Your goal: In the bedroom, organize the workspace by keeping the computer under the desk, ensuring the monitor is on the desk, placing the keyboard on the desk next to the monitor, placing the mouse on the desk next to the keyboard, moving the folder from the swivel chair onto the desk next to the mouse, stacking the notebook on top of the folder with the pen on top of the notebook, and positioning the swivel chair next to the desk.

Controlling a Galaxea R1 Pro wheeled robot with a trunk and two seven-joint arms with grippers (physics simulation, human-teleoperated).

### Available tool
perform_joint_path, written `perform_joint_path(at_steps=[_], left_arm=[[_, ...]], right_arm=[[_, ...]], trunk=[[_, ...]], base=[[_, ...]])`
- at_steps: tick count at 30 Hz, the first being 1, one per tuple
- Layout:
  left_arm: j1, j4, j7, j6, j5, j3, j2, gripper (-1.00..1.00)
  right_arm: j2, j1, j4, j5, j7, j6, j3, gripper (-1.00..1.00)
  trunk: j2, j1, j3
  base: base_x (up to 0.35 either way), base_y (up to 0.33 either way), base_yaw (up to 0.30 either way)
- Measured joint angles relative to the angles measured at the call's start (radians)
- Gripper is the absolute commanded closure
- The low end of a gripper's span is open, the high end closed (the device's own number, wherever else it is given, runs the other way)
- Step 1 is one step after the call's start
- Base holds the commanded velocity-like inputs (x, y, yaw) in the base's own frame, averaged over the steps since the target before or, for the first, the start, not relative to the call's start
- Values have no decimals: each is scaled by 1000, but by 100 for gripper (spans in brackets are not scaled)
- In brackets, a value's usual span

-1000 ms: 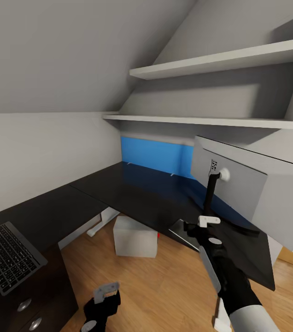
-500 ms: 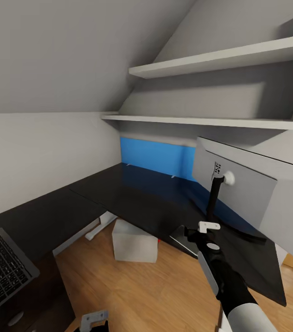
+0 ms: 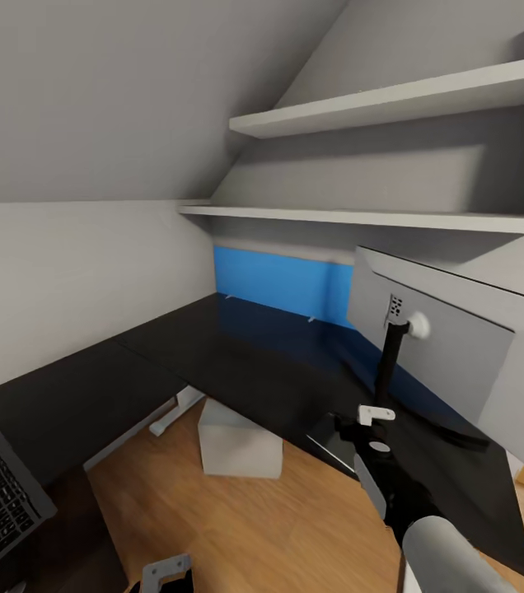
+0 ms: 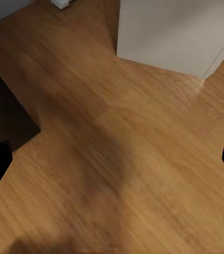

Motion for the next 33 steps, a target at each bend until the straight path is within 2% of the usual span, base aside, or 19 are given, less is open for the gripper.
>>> perform_joint_path(at_steps=[2,6,14,21,22,25,26,30,33], left_arm=[[0,3,1,-8,0,-18,0,-100],[0,8,4,-14,1,-40,1,-100],[0,24,5,-16,-1,-49,1,-100],[0,21,4,-19,0,-50,0,-100],[0,12,7,-20,0,-51,-1,-100],[0,3,8,-24,0,-50,-1,-100],[0,-4,10,-49,-1,-49,-1,-100],[0,-8,10,-93,-2,-48,-1,-100],[0,-8,10,-98,-2,-48,-1,-100]], right_arm=[[-8,-17,45,-2,0,-44,0,-100],[-11,-24,62,-2,1,-62,0,-100],[-13,-29,74,-18,2,-65,-8,-100],[-20,-34,86,-89,3,-65,-13,-100],[-27,-46,113,-137,3,-65,-13,-100],[-30,-56,136,-170,3,-65,-13,-100],[-32,-66,162,-207,3,-65,-13,-100],[-33,-71,176,-239,2,-64,-13,-100],[-33,-72,179,-253,1,-63,-13,-100]], trunk=[[0,0,0],[0,0,0],[0,0,0],[0,0,0],[0,0,0],[0,0,0],[0,0,0],[0,0,0],[0,0,0]], base=[[278,0,0],[170,0,0],[163,0,0],[119,0,0],[14,0,0],[8,0,0],[2,0,0],[1,0,0],[0,0,0]])
